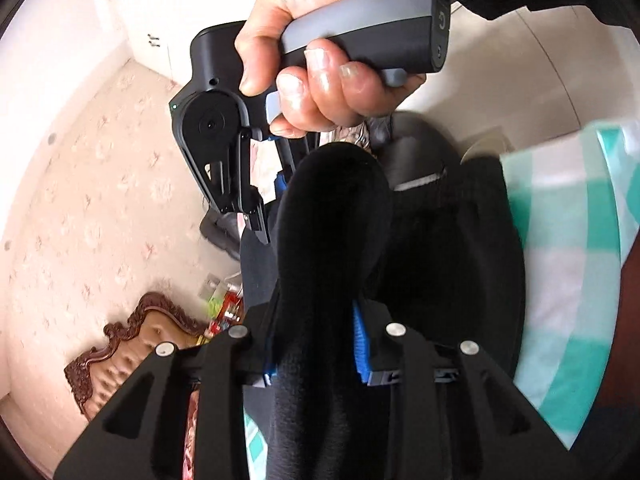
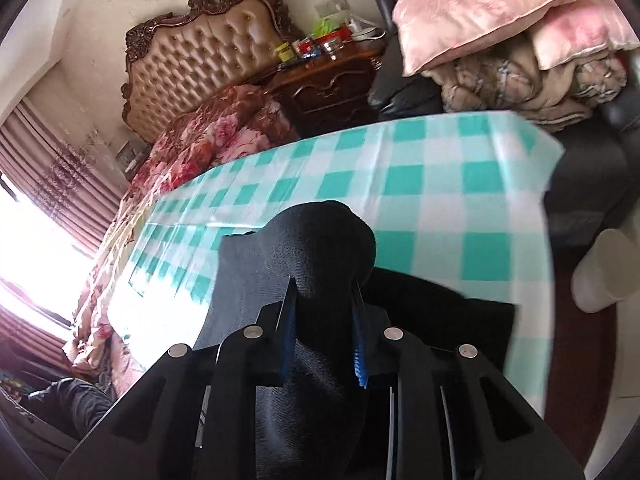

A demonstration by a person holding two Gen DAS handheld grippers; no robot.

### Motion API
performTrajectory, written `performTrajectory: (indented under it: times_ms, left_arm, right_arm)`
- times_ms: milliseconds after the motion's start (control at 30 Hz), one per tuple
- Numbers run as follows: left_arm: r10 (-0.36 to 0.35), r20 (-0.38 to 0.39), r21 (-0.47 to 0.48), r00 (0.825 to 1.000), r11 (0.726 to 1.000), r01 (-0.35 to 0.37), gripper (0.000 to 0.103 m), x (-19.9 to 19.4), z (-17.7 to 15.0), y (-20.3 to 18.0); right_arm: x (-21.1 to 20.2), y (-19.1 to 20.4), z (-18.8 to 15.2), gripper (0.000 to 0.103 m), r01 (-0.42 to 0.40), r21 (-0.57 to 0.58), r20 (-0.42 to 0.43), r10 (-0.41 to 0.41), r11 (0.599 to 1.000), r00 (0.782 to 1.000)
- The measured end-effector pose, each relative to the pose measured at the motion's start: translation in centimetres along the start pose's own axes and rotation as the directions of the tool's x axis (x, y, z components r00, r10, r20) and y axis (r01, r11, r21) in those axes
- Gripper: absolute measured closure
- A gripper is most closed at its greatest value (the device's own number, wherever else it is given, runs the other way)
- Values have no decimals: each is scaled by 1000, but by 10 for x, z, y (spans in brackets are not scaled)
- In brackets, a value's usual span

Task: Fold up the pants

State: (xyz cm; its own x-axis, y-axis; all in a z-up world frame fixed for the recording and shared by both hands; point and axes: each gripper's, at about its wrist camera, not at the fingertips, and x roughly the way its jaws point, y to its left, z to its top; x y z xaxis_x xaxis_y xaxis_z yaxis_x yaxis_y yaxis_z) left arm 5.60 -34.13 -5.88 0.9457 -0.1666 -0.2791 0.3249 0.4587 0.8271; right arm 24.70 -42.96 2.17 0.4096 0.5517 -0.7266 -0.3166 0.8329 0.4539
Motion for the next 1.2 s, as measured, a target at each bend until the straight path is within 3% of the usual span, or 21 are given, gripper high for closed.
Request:
performTrajectory:
  times_ms: [167, 333, 367, 467, 600, 700, 767, 833, 867, 900, 967, 1000, 1067, 1133, 1167, 1200]
  left_arm:
    - [-22, 18, 45, 1000, 999, 21, 74, 15, 16, -28]
    - [-68, 0, 117, 998, 991, 68, 72, 24, 16, -84]
    - [-51, 12, 134, 999, 990, 49, 72, 24, 13, -93]
    - [-53, 9, 113, 999, 992, 52, 72, 26, 14, -88]
    - [-32, 7, 47, 999, 998, 32, 70, 28, 29, -71]
    - [-114, -32, 36, 993, 993, 115, 47, 41, 27, -77]
    - [-88, 17, 63, 996, 994, 87, 43, 36, 21, -79]
    - [-100, 88, 10, 991, 995, 99, 27, 18, 20, -64]
    - [-95, 127, -6, 987, 995, 96, 26, 7, 21, -55]
    - [-97, 164, -23, 982, 995, 102, 25, -4, 18, -46]
    - [-89, 243, -120, 966, 985, 121, 25, -27, 7, -11]
    - [-73, 254, -168, 964, 979, 118, 26, -28, 3, 6]
    - [-28, 236, -328, 971, 939, 107, 28, -20, -6, 58]
    - [-76, 211, -497, 974, 850, 174, 37, 9, -12, 107]
    - [-147, 205, -576, 968, 781, 241, 41, 38, -16, 133]
    - [-183, 201, -589, 962, 763, 267, 54, 55, -13, 145]
  right_arm:
    - [-14, -42, -15, 79, 16, 33, 0, -16, 999, 1000]
    - [13, -95, -41, 78, 33, 101, -24, -31, 994, 999]
    - [20, -104, -48, 78, 44, 113, -19, -43, 993, 999]
    - [25, -118, -59, 77, 4, 159, 25, -8, 987, 1000]
    - [7, -94, -54, 77, 49, 107, 88, -59, 993, 994]
    - [10, -84, -52, 77, 177, 58, 78, -181, 983, 980]
    - [18, -88, -57, 69, 231, 66, 50, -235, 971, 971]
    - [8, -91, -59, 65, 218, 106, 94, -228, 970, 969]
    - [-3, -92, -61, 65, 217, 132, 126, -233, 967, 964]
    - [-16, -92, -63, 59, 219, 161, 165, -245, 962, 955]
    - [-52, -81, -71, 55, 260, 216, 254, -312, 941, 916]
    - [-66, -72, -77, 53, 294, 225, 291, -352, 929, 890]
    - [-95, -41, -99, 45, 370, 235, 371, -435, 899, 820]
    - [-101, -16, -120, 41, 408, 267, 408, -486, 873, 773]
    - [-96, -1, -132, 41, 435, 264, 413, -508, 861, 756]
    - [-93, 7, -138, 41, 454, 263, 416, -525, 851, 742]
